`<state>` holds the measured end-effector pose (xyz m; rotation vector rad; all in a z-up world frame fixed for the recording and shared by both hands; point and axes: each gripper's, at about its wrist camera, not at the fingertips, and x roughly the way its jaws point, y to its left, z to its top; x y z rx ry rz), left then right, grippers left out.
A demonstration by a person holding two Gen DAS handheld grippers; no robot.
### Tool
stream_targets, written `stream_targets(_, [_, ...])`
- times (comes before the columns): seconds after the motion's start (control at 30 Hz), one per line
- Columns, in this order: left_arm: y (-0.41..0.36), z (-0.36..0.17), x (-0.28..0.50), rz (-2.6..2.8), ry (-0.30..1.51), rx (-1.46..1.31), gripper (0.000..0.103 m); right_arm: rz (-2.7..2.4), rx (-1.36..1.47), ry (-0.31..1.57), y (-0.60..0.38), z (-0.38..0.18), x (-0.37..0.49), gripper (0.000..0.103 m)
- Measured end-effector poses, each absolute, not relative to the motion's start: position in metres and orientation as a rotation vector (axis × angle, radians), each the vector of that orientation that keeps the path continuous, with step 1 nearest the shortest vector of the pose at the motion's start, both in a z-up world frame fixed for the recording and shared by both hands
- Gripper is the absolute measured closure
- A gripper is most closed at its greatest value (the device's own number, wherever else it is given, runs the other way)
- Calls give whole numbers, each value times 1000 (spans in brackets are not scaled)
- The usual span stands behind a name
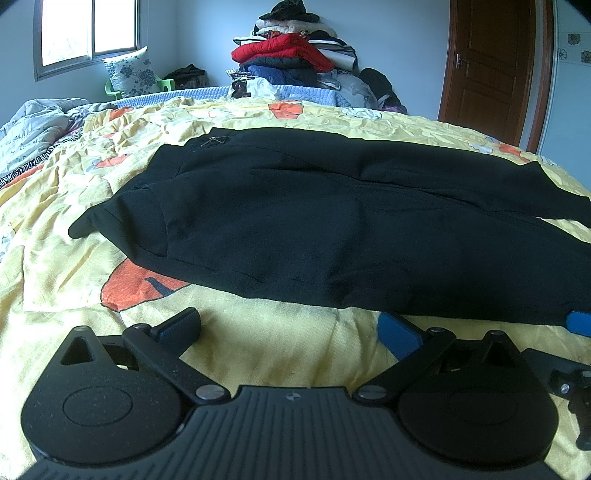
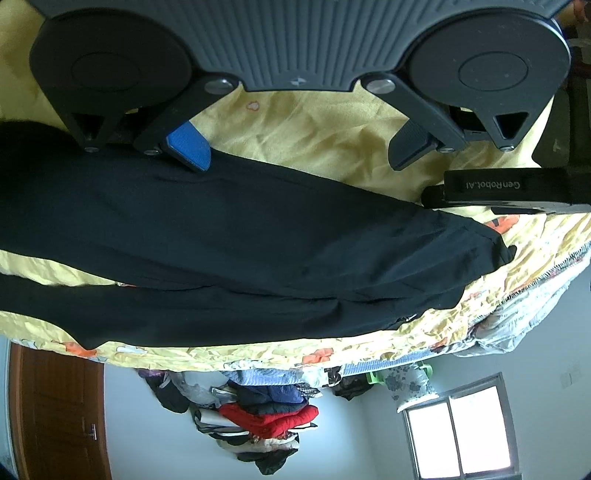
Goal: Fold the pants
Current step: 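Move the right tool to the pants waistband and close on it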
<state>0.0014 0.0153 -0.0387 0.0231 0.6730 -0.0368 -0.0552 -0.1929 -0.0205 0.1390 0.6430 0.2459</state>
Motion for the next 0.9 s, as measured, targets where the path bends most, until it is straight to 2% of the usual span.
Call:
stream_targets(0.23, [15,-39,1,-36,673,25,0,314,133,650,-193,-15,-57,0])
stream_targets(0.43, [15,-38,3,-51,673,23,0,420,-21,438,-187,41,-37,0])
stream_targets(0.63, [38,-27,5,-49,659,-53,0,561,-204,387,-166,69,57,0])
stream_targets(0.9, [55,-8,23,6,656,47,0,574,-223,587,-135,59,205,1])
